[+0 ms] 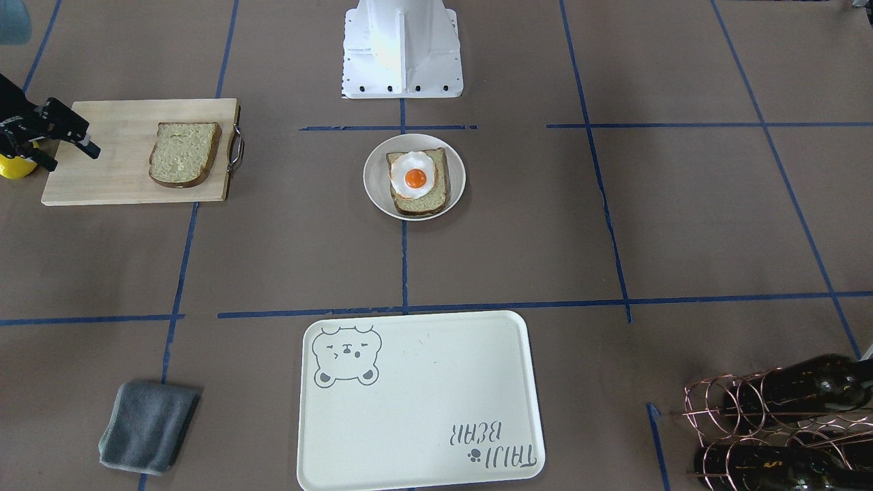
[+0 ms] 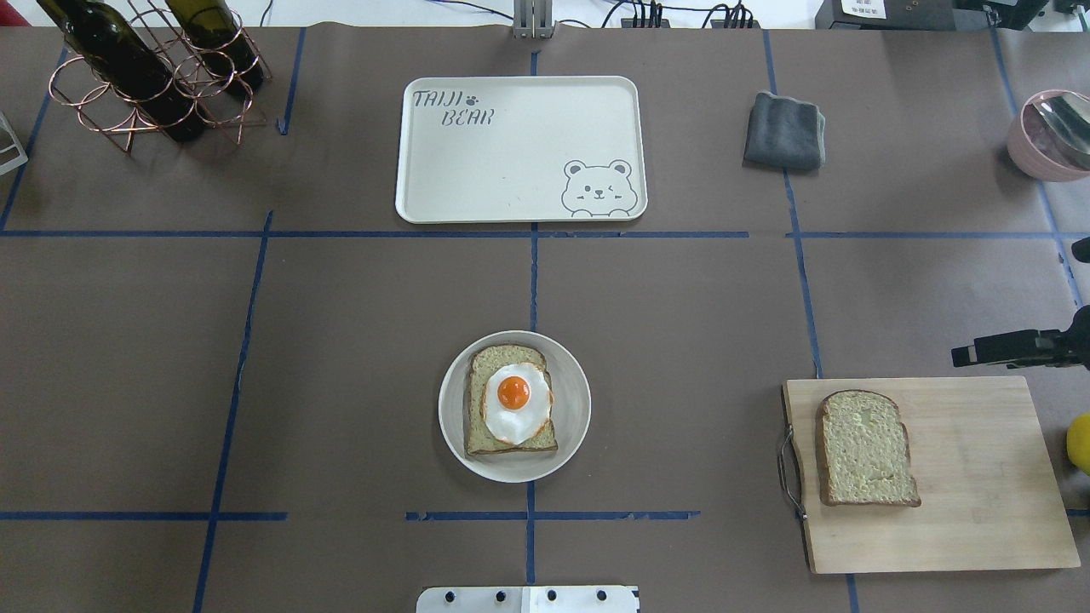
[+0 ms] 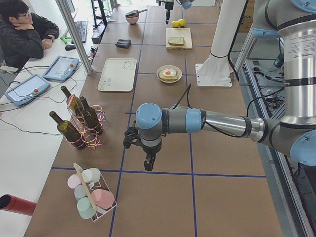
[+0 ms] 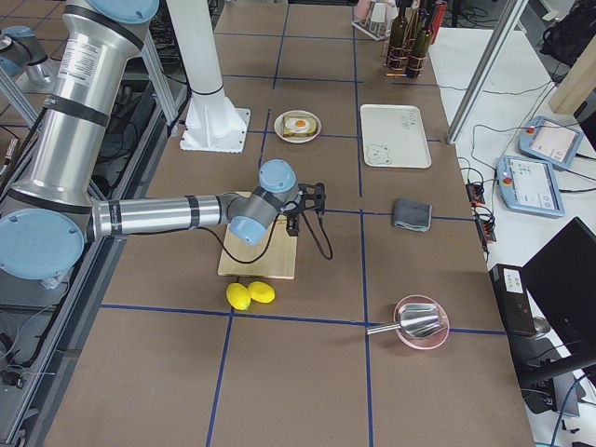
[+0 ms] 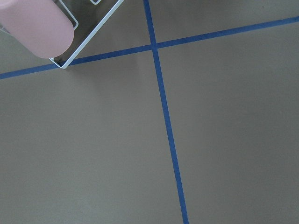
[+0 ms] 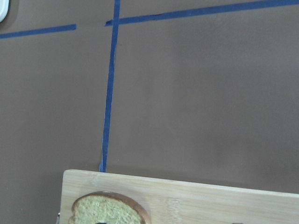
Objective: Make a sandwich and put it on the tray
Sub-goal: 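Reach the right gripper to the bread slice on the wooden board and grasp it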
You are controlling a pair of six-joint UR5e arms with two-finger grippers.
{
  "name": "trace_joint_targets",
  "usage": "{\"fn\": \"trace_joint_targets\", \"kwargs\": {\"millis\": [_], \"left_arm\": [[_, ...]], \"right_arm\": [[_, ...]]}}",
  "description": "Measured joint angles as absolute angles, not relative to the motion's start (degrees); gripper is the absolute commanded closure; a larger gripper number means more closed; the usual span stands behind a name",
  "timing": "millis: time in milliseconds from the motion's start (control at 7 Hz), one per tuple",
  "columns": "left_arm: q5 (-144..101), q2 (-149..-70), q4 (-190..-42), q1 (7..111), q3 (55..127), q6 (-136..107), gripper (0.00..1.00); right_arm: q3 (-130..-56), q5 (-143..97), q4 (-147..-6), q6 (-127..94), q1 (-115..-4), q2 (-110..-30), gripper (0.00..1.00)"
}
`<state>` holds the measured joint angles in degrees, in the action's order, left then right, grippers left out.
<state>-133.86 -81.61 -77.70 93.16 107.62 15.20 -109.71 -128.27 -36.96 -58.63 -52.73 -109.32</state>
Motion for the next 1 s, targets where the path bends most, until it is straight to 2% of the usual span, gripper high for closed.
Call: {"fn": "trace_joint_targets", "kwargs": {"millis": [571, 1000], "left_arm": [[-133.8, -81.6, -77.7, 93.2, 107.6, 15.2, 0.00], [-133.8, -81.6, -77.7, 93.2, 107.5, 15.2, 0.00]], "right_arm": [[-112.0, -117.1, -35.7, -64.2, -38.8, -111.4, 0.48], [-111.2, -111.6, -35.6, -66.3, -33.4, -111.8, 0.49]]}}
